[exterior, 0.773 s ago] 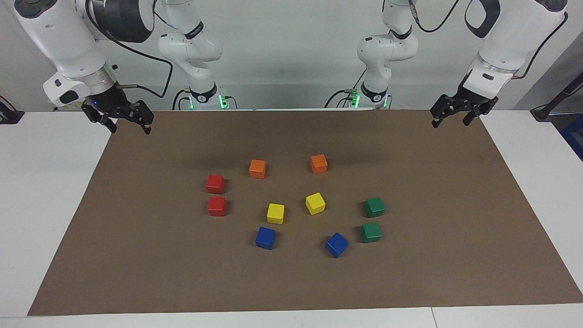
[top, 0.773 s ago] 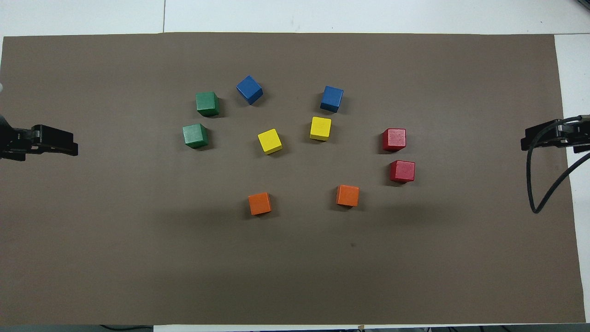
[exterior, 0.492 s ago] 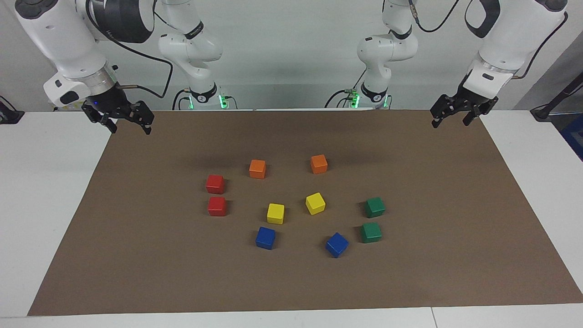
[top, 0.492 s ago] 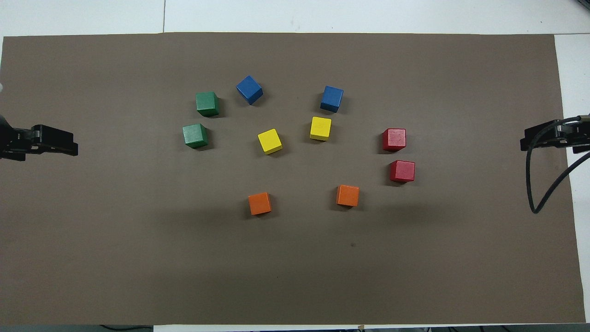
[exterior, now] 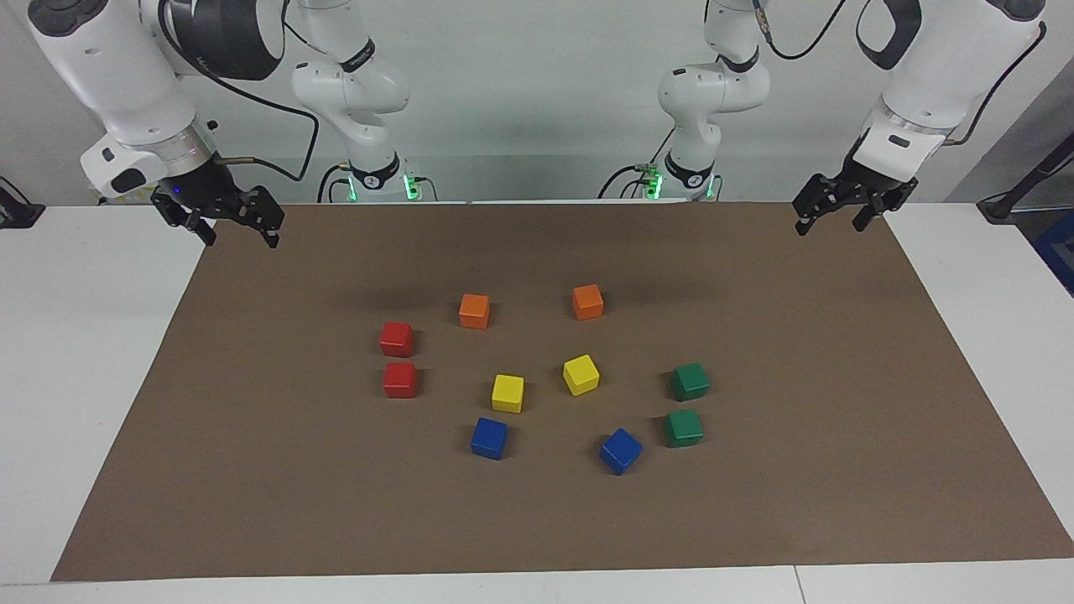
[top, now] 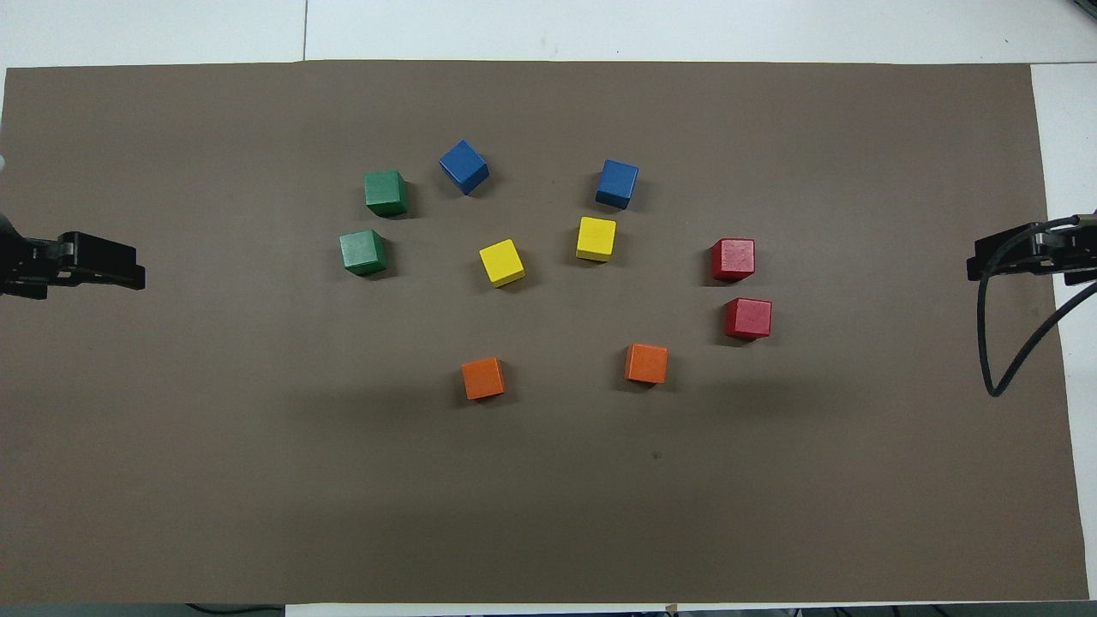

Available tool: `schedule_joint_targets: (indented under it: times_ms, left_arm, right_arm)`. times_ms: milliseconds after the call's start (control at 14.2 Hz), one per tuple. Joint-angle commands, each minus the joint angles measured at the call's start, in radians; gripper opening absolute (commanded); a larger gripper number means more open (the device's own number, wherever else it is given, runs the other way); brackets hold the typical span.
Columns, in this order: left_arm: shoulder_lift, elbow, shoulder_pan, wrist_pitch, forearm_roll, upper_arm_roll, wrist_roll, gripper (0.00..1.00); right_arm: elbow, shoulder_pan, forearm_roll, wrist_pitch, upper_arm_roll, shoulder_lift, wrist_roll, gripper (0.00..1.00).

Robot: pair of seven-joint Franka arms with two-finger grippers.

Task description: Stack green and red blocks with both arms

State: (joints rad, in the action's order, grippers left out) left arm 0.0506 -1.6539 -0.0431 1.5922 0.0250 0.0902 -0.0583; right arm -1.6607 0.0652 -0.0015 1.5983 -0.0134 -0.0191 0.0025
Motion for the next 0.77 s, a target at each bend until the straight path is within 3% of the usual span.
schedule_joint_targets:
  times_ms: [0,703]
  left_arm:
    - [0.031,-0.030,0.006,0.015,-0.014,-0.004,0.011,1.00]
    - [0.031,-0.030,0.006,0.015,-0.014,-0.004,0.002,1.00]
  right_arm:
    - [-0.007,0.013,0.006,-0.001,0.009,-0.004,-0.010,1.00]
    - [-0.005,0.018,0.003,-0.001,0.009,-0.004,-0.015,1.00]
